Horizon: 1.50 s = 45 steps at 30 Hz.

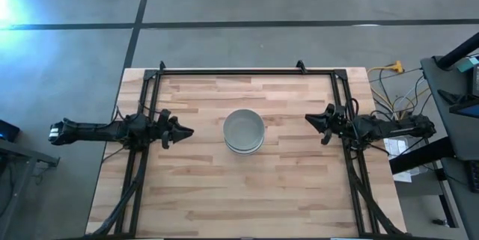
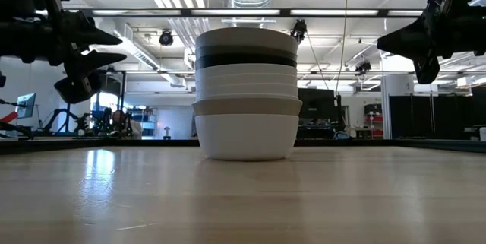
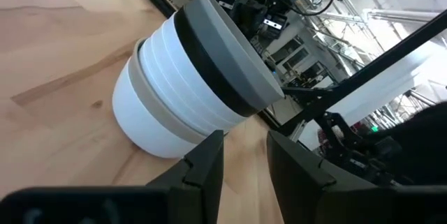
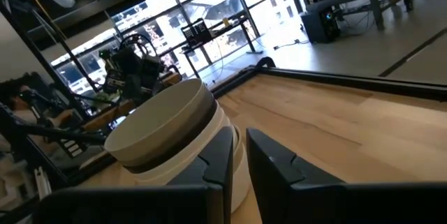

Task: Nest bowls inside each other
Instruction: Return to Home Position

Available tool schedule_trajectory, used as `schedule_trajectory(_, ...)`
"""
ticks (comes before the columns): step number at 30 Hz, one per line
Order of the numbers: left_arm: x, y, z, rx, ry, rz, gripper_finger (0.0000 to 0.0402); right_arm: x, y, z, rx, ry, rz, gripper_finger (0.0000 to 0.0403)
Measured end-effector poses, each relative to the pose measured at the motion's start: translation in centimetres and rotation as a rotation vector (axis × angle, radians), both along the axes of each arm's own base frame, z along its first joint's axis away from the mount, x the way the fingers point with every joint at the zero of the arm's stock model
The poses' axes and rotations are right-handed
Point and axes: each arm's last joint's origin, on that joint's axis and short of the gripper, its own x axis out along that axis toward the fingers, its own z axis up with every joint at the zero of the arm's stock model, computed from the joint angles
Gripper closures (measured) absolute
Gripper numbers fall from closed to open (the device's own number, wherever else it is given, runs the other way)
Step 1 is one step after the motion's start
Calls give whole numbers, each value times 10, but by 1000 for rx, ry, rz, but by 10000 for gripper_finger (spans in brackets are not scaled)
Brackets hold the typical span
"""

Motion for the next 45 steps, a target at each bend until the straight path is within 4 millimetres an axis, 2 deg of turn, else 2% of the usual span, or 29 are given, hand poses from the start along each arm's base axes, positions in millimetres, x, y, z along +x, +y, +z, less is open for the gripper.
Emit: schedule_trajectory(45, 1, 0, -2, 0, 16, 0, 307, 0, 0, 0, 0, 0, 1, 364)
